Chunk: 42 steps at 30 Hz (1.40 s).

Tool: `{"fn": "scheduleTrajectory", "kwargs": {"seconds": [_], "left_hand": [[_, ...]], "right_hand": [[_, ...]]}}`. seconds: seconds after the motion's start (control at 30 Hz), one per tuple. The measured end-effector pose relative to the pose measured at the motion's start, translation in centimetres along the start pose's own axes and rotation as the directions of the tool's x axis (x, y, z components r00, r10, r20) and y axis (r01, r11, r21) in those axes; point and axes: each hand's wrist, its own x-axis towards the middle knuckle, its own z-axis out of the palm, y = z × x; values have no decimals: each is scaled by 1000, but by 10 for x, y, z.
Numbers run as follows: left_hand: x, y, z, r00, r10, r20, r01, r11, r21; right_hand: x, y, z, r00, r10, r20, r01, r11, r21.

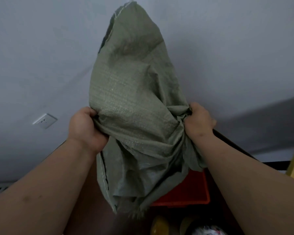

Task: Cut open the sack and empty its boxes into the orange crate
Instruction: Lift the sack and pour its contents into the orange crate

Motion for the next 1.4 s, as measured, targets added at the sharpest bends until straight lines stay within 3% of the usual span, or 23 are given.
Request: {"fn": "scheduleTrajectory", "kwargs": {"seconds": [0.17, 0.3, 0.37, 0.47, 0.57, 0.67, 0.77, 0.87, 1.0, 1.13, 1.2, 1.4], "left_hand": [[-8, -11, 11, 997, -6, 72, 1, 997, 76], [-16, -18, 18, 1000, -15, 20, 11, 982, 187], [-16, -24, 13, 999, -30, -29, 37, 967, 252], [-15, -36, 6, 994, -30, -104, 62, 947, 314], [-11, -45, 0, 988, -28, -155, 76, 947, 313], [-8, -48, 4, 989, -6, -145, 56, 938, 342], [-13, -43, 18, 994, 56, -94, -9, 899, 438], [-26, -34, 32, 994, 94, 60, -111, 830, 547], [-51, -28, 51, 969, -48, 244, -143, 696, 704], [-68, -9, 54, 963, -135, 231, -103, 611, 785], [-74, 0, 50, 959, -178, 219, -81, 568, 819], [-93, 33, 49, 917, -215, 336, -151, 592, 792]], "right_hand": [[4, 8, -17, 988, -56, -145, 51, 998, -41], [4, 2, -31, 955, -135, -263, 132, 991, -31], [8, 3, -30, 975, -165, -147, 147, 981, -130], [15, 17, -16, 962, -54, 269, 146, 930, -337], [4, 21, -12, 830, 58, 555, 44, 985, -169], [-15, 16, -14, 730, 61, 681, -43, 998, -43], [-25, 12, -7, 732, 45, 680, -55, 998, -6], [-27, -5, -10, 776, 57, 628, -197, 968, 157], [-35, -43, -27, 769, 44, 637, -425, 780, 460], [-57, -76, -29, 719, 35, 694, -499, 721, 481], [-67, -88, -25, 728, 21, 685, -501, 698, 511], [-96, -119, -25, 719, -149, 678, -493, 578, 650]]}}
